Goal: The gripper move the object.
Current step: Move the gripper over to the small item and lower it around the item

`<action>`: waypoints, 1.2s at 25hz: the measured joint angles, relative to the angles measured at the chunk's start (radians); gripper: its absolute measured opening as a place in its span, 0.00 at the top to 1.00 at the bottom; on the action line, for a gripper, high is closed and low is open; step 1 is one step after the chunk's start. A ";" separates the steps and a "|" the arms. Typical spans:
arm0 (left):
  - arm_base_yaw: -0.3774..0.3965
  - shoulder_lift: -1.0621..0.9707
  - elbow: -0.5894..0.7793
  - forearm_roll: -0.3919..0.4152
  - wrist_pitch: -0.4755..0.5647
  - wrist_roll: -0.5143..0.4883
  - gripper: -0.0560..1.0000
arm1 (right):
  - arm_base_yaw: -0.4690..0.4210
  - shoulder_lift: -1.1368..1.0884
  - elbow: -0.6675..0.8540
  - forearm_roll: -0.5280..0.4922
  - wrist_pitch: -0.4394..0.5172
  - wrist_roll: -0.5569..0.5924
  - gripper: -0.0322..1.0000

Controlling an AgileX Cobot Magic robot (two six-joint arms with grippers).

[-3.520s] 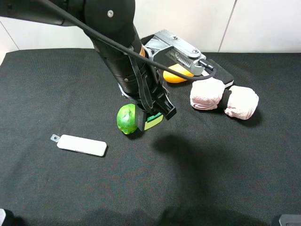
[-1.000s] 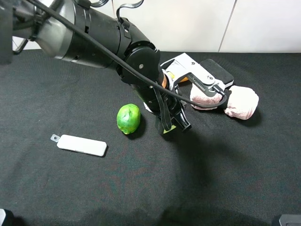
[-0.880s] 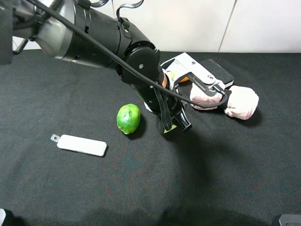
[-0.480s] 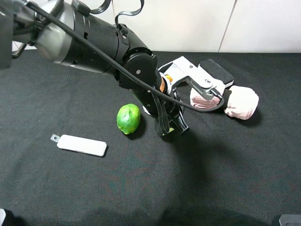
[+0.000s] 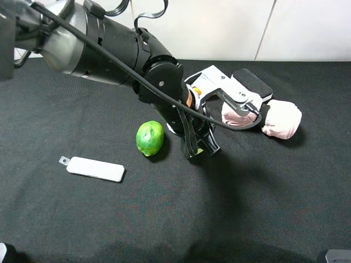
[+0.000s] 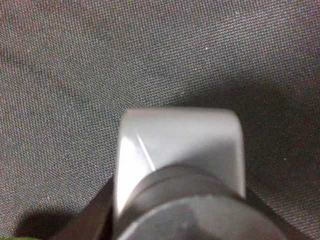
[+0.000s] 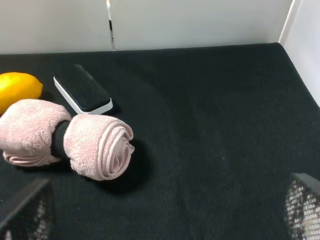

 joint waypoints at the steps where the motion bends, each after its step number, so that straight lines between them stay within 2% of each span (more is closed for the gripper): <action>1: 0.000 0.000 0.000 0.000 0.000 0.000 0.52 | 0.000 0.000 0.000 0.000 0.000 0.000 0.30; 30: 0.000 0.000 0.000 0.000 0.051 -0.003 0.52 | 0.000 0.000 0.000 0.000 0.000 0.000 0.30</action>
